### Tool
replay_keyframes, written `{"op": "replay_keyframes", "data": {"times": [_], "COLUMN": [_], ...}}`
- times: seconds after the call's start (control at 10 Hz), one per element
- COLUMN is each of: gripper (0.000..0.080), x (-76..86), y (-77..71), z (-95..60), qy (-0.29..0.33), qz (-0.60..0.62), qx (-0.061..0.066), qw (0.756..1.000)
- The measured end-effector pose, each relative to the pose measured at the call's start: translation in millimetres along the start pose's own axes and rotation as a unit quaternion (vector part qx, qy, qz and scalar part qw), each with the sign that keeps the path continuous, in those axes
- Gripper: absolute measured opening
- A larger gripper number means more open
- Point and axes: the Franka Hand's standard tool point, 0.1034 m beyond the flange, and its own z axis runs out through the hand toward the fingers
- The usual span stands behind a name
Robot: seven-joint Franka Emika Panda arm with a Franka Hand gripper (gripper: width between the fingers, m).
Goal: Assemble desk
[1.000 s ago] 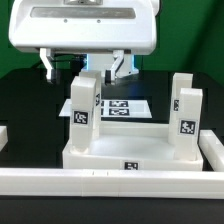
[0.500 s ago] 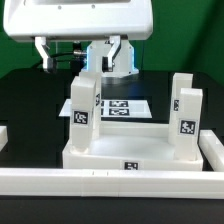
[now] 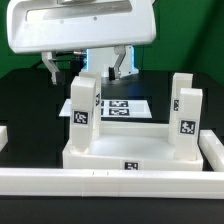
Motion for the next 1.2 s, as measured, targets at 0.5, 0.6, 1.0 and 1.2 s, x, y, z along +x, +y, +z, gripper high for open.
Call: {"op": "replay_keyframes", "data": {"times": [0.5, 0.6, 1.0, 1.2], "gripper": [0.0648, 0.0648, 0.0648, 0.0648], "x": [0.8, 4.7, 4.8, 4.1], "y": [0.6, 3.3, 5.3, 8.4], "z": [2.5, 3.9, 15.0, 16.0], "qy": [-0.056, -0.062, -0.068, -0.069], "qz": [-0.011, -0.058, -0.076, -0.075], "qx": [0.005, -0.024, -0.039, -0.039], "qw": [0.998, 0.996, 0.994, 0.994]}}
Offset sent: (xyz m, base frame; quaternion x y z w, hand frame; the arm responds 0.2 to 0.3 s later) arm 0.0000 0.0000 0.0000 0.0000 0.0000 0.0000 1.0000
